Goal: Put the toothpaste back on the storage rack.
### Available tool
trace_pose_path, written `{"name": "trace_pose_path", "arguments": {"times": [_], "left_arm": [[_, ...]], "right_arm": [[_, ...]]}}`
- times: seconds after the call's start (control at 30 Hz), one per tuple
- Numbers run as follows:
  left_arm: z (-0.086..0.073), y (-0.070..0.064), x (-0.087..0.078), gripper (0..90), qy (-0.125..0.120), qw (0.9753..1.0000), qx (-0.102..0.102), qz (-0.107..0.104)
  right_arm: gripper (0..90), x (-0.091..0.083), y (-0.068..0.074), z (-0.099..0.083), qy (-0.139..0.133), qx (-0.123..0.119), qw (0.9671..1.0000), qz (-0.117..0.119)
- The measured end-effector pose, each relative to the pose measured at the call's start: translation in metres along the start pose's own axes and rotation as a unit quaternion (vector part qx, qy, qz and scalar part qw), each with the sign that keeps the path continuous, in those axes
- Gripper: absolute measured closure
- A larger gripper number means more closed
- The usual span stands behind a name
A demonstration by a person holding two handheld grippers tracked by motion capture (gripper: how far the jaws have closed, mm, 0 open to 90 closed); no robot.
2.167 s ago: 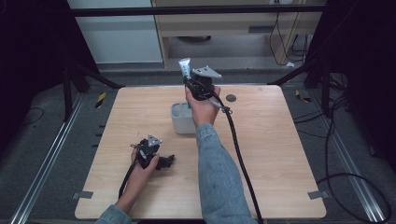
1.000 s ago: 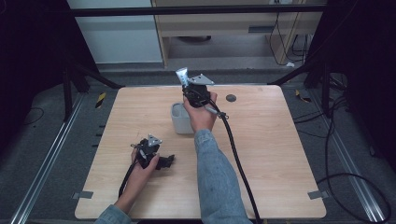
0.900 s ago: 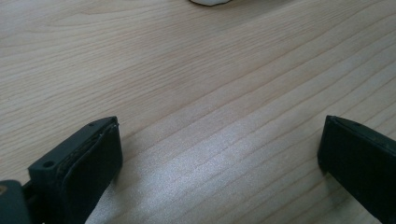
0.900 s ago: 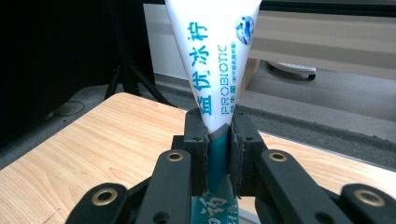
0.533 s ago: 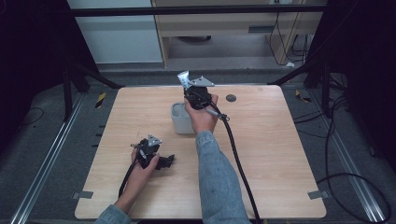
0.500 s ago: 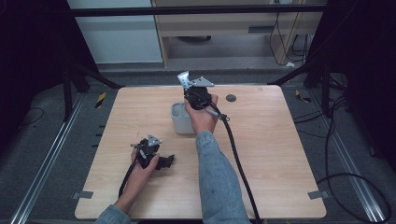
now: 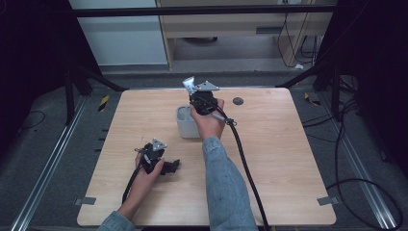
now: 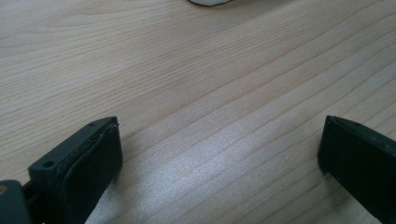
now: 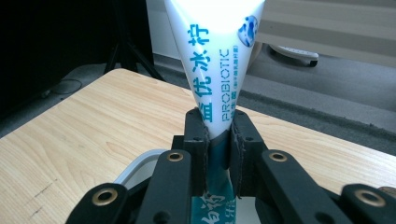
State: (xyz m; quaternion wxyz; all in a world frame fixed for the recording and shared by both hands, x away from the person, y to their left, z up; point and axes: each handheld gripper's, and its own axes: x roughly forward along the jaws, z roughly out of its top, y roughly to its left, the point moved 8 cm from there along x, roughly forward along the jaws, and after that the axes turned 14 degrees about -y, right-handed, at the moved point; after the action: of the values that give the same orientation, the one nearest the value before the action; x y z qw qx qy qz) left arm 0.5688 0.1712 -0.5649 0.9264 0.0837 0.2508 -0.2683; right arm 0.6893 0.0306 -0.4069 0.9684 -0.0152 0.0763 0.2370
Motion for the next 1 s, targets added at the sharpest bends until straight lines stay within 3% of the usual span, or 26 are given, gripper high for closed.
{"name": "trace_pose_path", "arguments": {"times": [0.37,0.8,1.0], "left_arm": [[0.000,0.000,0.000,0.0,0.000,1.0000,0.000,0.000],[0.000,0.000,0.000,0.0,0.000,1.0000,0.001,0.000],[0.000,0.000,0.000,0.0,0.000,1.0000,0.001,0.000]], "right_arm": [[79.4,-0.003,0.000,-0.003,0.016,-0.004,0.9999,0.003],[79.3,-0.009,-0.003,-0.012,0.033,0.007,0.9994,0.005],[79.4,-0.010,0.001,-0.015,0.040,-0.008,0.9991,0.009]]}}
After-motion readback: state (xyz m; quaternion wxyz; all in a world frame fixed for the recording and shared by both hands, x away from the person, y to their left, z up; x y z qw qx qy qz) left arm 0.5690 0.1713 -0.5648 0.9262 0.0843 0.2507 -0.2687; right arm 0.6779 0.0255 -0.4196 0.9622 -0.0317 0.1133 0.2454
